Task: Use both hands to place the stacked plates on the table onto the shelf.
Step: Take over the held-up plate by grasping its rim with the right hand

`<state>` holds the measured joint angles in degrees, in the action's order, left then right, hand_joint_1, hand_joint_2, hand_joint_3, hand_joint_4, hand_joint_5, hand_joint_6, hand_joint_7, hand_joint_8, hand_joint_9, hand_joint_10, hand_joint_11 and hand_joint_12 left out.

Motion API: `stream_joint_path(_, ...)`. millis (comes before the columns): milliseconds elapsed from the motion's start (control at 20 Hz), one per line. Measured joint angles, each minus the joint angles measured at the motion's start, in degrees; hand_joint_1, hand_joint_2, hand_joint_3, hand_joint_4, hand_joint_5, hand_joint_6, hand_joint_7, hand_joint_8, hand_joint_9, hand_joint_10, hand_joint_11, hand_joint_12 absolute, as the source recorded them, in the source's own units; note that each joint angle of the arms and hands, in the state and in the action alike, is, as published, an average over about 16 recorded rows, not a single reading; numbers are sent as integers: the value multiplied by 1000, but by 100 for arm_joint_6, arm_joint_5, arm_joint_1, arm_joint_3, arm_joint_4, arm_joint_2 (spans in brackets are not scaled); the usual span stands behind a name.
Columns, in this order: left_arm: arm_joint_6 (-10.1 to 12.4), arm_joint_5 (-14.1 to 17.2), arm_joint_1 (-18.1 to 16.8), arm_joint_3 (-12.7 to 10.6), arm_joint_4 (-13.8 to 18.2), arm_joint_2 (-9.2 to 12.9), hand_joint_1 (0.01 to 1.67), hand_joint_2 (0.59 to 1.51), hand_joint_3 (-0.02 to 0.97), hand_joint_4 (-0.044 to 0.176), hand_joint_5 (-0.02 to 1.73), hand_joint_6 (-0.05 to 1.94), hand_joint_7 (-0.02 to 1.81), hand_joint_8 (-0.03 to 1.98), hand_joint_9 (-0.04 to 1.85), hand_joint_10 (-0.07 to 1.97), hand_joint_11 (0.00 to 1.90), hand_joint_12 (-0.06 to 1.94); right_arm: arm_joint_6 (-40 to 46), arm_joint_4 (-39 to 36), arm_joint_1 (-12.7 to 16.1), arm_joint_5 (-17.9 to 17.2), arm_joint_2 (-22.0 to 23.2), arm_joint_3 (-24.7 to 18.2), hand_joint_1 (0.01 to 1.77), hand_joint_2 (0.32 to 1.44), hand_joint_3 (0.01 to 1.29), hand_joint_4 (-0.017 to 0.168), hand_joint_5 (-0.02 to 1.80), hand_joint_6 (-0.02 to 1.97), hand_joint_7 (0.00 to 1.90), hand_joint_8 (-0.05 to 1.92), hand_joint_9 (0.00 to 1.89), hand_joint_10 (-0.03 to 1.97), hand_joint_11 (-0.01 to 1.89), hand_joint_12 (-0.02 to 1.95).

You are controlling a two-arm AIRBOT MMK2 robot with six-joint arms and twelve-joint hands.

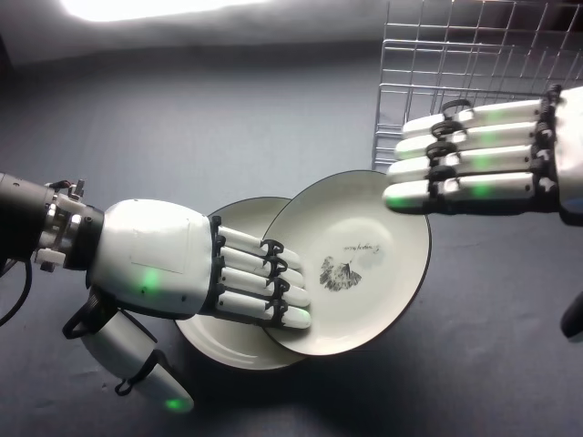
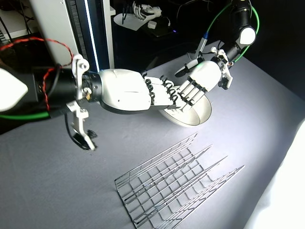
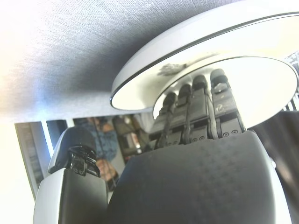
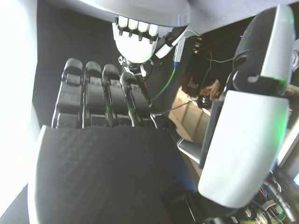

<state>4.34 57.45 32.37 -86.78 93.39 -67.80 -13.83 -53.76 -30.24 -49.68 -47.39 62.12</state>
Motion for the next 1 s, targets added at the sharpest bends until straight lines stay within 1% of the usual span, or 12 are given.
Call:
stream_joint_path(250,5,1,-8,0,10,3,14,1195,11,-4,4,-33,3,-21,24,4,21,10,30,-182,-107,-398,-387,462,999,657,14,1,20,4,22,7,18,23,16,15)
stream_joint_path(400,9,4,-15,-3,18,2,14,1195,11,-4,4,-33,3,-22,25,3,20,10,44,-234,-155,-484,-617,686,990,659,14,1,20,4,22,8,18,24,16,15)
stream_joint_path(700,16,12,-37,-16,45,-7,14,1196,11,-4,3,-33,2,-21,24,3,20,10,73,-266,-235,-370,-1087,1043,991,662,14,0,20,5,22,7,20,24,16,15)
stream_joint_path(1000,21,25,-58,-35,69,-19,14,1196,11,-4,2,-33,1,-22,24,2,22,10,80,-267,-230,-146,-1535,1253,1005,661,14,-1,20,5,22,6,21,24,16,15)
